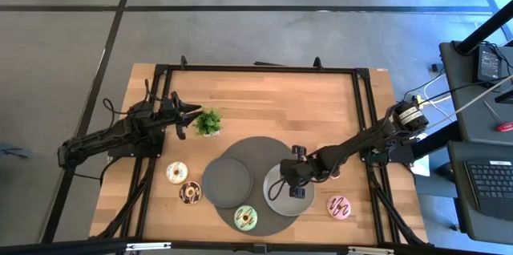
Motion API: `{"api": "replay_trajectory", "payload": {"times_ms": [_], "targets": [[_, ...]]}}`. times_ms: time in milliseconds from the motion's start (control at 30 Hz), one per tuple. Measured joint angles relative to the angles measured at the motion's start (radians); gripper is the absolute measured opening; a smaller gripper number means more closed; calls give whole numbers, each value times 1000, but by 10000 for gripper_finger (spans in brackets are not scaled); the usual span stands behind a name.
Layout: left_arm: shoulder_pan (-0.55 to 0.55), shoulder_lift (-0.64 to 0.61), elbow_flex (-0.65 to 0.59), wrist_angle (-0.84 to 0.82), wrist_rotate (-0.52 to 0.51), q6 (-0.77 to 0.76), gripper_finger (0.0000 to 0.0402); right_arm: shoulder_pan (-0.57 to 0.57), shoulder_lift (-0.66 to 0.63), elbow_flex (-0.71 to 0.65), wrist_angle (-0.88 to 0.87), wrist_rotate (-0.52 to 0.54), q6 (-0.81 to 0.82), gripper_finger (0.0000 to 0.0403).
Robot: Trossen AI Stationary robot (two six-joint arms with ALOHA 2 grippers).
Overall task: Pick & Place donuts
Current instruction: Put the small purple donut on the light gray plate, then put the small brown donut on the light gray plate
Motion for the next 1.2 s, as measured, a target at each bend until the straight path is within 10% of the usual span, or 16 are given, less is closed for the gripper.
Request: {"api": "replay_trajectory", "payload": {"times_ms": [500,900,1200], "targets": [[0,0,0,0,-1,0,112,0,42,-1,3,2,-12,37],[0,0,0,-1,-1,0,112,-1,-26,-1,-65,-15,17,114],[0,0,0,0,0,0,112,0,-189,-14,-440,-17,180,119]]}}
